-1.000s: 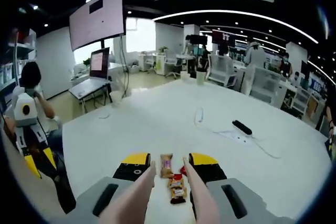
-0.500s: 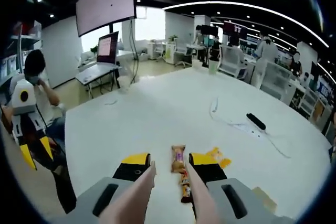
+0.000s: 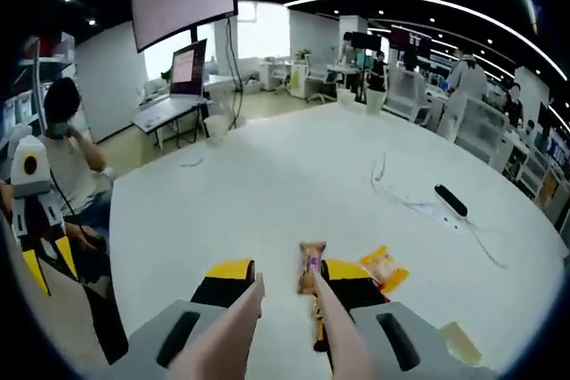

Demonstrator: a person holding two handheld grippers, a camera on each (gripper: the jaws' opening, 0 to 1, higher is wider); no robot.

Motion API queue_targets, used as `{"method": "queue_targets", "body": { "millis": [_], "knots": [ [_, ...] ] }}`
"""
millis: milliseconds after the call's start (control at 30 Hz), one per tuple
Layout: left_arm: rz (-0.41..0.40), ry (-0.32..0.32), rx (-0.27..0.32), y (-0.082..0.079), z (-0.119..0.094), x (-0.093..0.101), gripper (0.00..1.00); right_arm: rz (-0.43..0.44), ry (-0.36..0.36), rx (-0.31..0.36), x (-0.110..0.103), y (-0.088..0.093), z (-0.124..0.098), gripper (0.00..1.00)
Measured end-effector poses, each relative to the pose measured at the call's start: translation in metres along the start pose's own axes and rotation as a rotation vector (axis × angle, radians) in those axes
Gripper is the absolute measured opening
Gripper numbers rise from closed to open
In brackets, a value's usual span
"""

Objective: Place the target food into the container with the food tongs after gripping and lifting it, then release it inside without dropping or visibly crushing the food.

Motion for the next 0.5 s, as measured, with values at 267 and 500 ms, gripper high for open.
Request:
{"method": "queue_targets", "body": {
  "millis": [267, 500],
  "knots": [
    [-0.016, 0.000, -0.013, 0.005, 0.002, -0.006, 0.26, 0.028, -0.010, -0.025, -0.001, 0.010, 0.010, 0.29],
    [-0.019, -0.003, 0.014, -0.002, 0.008, -0.015, 0.25, 0.018, -0.006, -0.040, 0.000, 0.003, 0.019, 0.29]
  ]
}}
Point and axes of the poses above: the point that each gripper's makers call its tool centre point, and the gripper's own axes: z roughly forward along the fingers, x roughly to its right, y roughly out of its underside, the point moved 9 cm from there along -z, roughly backward along the fingers, and after that the axes turned 9 degrees about z, right-handed, at the moved point
